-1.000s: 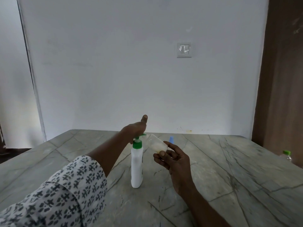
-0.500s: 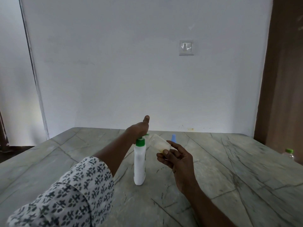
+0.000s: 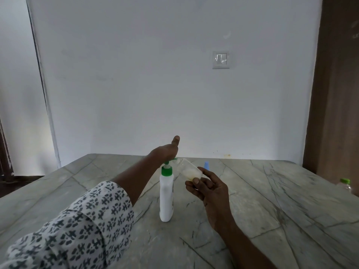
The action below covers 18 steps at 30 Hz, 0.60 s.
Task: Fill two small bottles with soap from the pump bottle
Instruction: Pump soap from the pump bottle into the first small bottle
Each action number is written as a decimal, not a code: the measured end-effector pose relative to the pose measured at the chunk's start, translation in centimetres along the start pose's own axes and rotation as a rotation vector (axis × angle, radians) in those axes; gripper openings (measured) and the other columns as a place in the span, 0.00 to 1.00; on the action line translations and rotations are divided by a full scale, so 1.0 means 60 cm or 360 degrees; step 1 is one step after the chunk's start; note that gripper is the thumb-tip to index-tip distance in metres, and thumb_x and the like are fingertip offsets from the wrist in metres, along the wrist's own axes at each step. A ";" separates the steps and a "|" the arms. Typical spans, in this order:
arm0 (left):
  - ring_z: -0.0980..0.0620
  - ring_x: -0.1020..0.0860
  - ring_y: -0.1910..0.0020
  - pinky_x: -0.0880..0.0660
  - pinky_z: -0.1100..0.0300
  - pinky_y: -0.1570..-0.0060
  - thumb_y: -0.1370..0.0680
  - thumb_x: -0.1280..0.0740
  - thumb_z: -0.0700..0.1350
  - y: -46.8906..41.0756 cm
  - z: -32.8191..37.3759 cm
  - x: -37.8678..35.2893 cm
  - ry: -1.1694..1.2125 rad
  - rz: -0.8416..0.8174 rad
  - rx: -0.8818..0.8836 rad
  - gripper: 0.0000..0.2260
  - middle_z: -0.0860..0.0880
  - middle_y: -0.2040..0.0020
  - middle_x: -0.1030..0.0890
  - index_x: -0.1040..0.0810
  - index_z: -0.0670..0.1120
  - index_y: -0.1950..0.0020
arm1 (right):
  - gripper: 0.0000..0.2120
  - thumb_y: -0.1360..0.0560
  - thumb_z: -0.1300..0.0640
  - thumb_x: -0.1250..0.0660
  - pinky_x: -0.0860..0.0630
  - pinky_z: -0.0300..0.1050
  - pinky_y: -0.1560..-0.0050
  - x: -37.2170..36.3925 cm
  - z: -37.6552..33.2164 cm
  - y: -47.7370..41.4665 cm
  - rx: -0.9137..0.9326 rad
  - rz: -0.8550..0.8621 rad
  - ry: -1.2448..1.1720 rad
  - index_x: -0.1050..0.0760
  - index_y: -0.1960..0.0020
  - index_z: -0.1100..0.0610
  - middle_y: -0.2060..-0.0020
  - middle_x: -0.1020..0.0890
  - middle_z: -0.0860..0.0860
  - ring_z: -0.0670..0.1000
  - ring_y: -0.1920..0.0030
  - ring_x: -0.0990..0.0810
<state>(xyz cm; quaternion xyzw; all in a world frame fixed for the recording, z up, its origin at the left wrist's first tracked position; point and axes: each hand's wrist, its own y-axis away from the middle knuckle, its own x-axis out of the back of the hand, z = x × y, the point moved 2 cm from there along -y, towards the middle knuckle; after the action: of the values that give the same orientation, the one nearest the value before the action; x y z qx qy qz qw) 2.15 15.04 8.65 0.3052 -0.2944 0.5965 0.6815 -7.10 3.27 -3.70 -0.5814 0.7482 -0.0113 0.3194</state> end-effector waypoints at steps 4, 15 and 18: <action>0.39 0.39 0.26 0.42 0.46 0.28 0.20 0.61 0.65 0.002 0.000 -0.006 0.0012 -0.0001 0.0000 0.37 0.37 0.24 0.40 0.42 0.40 0.23 | 0.16 0.26 0.68 0.31 0.16 0.48 0.55 0.002 0.002 0.001 -0.0017 0.0018 0.0024 0.23 0.40 0.56 0.54 0.13 0.54 0.62 0.54 0.14; 0.39 0.37 0.27 0.39 0.47 0.29 0.21 0.59 0.66 -0.004 -0.011 -0.016 0.0033 -0.0017 0.0021 0.37 0.38 0.25 0.38 0.42 0.40 0.23 | 0.17 0.26 0.69 0.31 0.16 0.51 0.53 0.009 0.009 0.001 -0.0025 0.0024 0.0054 0.23 0.40 0.56 0.53 0.13 0.56 0.63 0.54 0.14; 0.38 0.36 0.28 0.38 0.46 0.30 0.21 0.59 0.67 -0.002 -0.005 -0.006 0.0030 -0.0017 0.0010 0.38 0.37 0.25 0.38 0.42 0.41 0.23 | 0.17 0.27 0.67 0.31 0.16 0.51 0.52 0.004 0.007 -0.001 -0.0016 0.0020 0.0032 0.23 0.40 0.55 0.52 0.14 0.56 0.62 0.54 0.14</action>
<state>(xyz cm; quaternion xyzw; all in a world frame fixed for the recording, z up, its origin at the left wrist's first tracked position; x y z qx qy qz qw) 2.27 15.02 8.19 0.3031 -0.2845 0.5965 0.6865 -6.90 3.19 -4.14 -0.5780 0.7552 -0.0114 0.3090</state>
